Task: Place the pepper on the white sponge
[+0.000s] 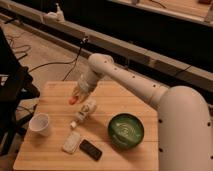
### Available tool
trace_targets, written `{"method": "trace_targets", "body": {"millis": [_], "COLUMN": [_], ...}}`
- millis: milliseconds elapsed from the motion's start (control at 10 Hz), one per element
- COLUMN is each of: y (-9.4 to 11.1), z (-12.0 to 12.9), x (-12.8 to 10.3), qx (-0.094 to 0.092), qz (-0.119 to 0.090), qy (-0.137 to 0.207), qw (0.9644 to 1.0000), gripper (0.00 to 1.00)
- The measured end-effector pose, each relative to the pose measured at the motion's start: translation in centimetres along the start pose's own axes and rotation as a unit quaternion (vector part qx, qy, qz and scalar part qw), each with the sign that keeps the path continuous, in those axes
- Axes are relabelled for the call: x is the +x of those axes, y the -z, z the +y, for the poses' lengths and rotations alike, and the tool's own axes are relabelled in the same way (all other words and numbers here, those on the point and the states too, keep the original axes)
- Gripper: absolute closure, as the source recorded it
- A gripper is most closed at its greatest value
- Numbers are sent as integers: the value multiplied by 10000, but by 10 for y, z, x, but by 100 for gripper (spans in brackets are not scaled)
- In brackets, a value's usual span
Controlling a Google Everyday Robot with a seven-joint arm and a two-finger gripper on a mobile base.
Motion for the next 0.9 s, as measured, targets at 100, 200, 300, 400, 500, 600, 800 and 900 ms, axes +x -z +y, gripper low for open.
{"method": "trace_targets", "body": {"millis": [100, 200, 300, 400, 500, 600, 800, 900], "y": [-5, -12, -19, -21, -21, -20, -21, -21], "z": [20, 43, 62, 69, 69, 69, 69, 69], "x": [-12, -28, -44, -52, -52, -52, -53, -53], "qx": [-193, -508, -820, -942, -942, -937, -943, -939], "qz": [-165, -388, -613, -723, -726, -727, -730, -728], "qy": [-43, -23, 103, 172, 175, 170, 181, 179], "qw": [9997, 9980, 9947, 9928, 9927, 9928, 9927, 9928], "gripper": [88, 88, 88, 88, 88, 88, 88, 88]}}
